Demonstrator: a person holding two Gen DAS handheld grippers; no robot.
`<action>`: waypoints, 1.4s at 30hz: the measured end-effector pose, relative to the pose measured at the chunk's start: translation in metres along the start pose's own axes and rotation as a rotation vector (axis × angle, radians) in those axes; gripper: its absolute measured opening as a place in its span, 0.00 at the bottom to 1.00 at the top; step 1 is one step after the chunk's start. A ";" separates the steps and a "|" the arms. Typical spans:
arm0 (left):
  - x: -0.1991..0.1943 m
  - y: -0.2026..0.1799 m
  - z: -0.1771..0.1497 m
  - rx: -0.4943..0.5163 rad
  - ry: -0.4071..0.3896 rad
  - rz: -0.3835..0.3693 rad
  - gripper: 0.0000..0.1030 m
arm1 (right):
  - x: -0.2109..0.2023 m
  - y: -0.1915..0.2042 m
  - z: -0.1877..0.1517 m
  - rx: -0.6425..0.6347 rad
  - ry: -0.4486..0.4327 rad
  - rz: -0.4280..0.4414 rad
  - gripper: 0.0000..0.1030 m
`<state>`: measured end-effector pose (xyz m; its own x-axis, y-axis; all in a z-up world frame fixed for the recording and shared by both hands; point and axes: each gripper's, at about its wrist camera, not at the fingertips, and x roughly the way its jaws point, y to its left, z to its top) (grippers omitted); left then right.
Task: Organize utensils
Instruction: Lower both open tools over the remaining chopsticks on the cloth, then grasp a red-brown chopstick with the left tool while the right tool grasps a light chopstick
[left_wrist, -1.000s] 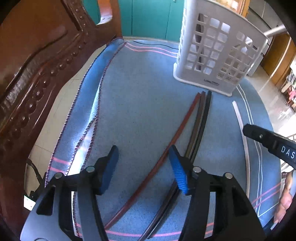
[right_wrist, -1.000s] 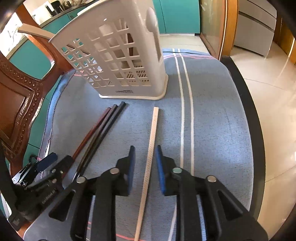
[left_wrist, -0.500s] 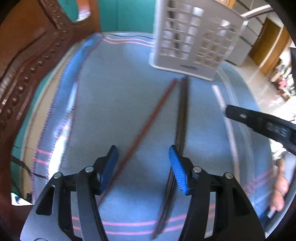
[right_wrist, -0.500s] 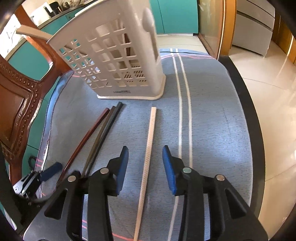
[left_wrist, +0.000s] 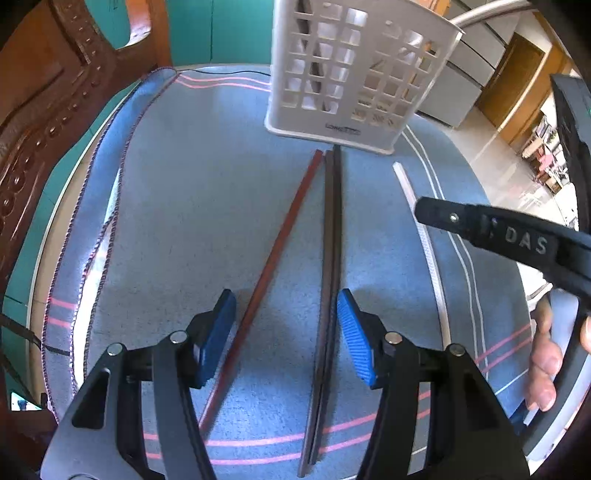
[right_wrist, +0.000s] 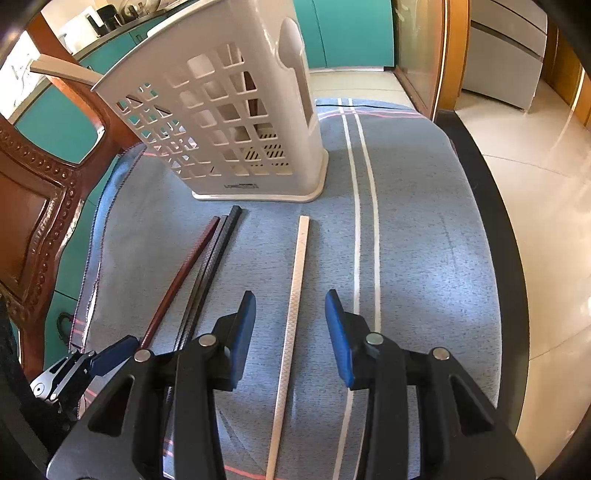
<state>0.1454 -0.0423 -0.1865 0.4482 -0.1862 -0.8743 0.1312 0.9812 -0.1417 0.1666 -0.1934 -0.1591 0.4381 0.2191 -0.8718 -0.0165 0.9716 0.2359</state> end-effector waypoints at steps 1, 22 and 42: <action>0.001 0.003 0.002 -0.011 -0.003 0.013 0.45 | 0.000 0.001 0.000 -0.003 0.000 0.000 0.39; 0.000 0.002 0.003 0.000 -0.021 0.096 0.20 | 0.015 0.018 -0.008 -0.106 0.015 -0.089 0.40; -0.003 -0.006 0.000 0.021 -0.006 0.022 0.07 | 0.025 0.035 -0.015 -0.147 0.014 -0.127 0.28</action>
<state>0.1437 -0.0475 -0.1831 0.4568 -0.1652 -0.8741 0.1403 0.9837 -0.1127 0.1639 -0.1525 -0.1793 0.4320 0.0938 -0.8970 -0.0933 0.9939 0.0590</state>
